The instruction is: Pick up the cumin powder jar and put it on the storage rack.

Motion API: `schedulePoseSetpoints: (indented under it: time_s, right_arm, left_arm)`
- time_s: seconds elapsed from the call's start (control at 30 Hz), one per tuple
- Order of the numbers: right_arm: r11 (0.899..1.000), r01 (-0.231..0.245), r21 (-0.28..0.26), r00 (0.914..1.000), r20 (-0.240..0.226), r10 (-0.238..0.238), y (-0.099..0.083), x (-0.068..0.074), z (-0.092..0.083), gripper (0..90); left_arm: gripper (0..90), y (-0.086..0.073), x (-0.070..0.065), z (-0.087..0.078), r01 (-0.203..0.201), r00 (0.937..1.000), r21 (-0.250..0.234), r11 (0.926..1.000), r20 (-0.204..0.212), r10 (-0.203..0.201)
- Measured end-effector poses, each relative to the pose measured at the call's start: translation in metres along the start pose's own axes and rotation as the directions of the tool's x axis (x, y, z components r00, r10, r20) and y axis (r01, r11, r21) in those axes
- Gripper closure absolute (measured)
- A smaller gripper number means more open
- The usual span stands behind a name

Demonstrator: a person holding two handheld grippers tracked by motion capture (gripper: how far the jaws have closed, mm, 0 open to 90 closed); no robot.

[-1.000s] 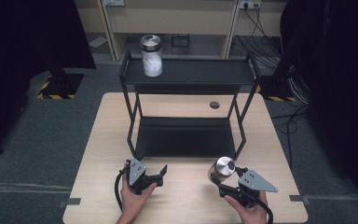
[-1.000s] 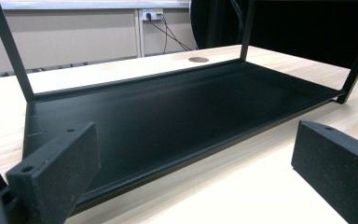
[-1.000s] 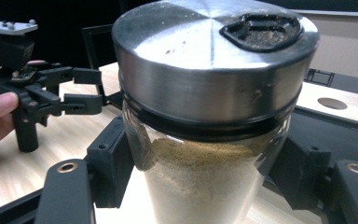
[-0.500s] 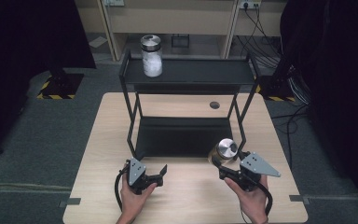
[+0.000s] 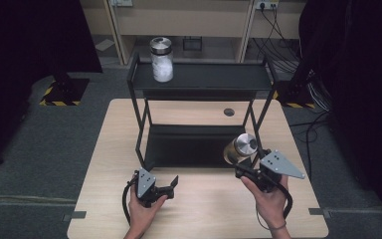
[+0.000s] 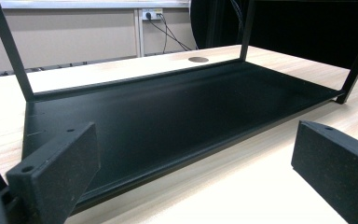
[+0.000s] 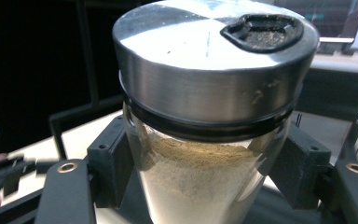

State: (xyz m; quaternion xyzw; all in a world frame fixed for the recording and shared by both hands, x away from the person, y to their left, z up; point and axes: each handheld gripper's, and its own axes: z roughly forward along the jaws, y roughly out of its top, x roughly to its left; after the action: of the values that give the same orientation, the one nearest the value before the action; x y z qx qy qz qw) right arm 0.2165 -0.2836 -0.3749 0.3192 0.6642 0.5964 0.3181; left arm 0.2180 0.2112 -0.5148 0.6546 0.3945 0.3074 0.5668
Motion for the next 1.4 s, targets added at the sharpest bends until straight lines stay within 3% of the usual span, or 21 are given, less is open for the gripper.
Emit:
schedulePoseSetpoints:
  time_s: [0.17,0.7,1.03,1.4]
  right_arm:
    - [0.999,0.0,-0.039,0.9998,0.02,0.001,0.014,-0.003,0.003,31.2]
    - [0.997,-0.013,-0.075,0.9984,0.054,0.017,0.039,-0.015,0.017,31.2]
    - [0.998,-0.015,-0.062,0.9982,0.056,0.018,0.049,-0.021,0.025,31.2]
    - [0.995,-0.01,-0.101,0.9977,0.066,0.016,0.073,-0.028,0.028,31.2]
  left_arm:
    - [0.3,0.0,0.0,0.0,0.0,1.0,-0.001,1.0,-0.001,0.0]
    - [0.2,0.0,0.0,0.0,0.0,1.0,0.002,1.0,0.0,0.0]
    - [0.3,0.0,0.0,0.0,0.002,1.0,0.001,1.0,-0.001,-0.002]
    - [0.3,0.0,0.0,0.0,0.004,1.0,0.0,1.0,-0.001,-0.004]
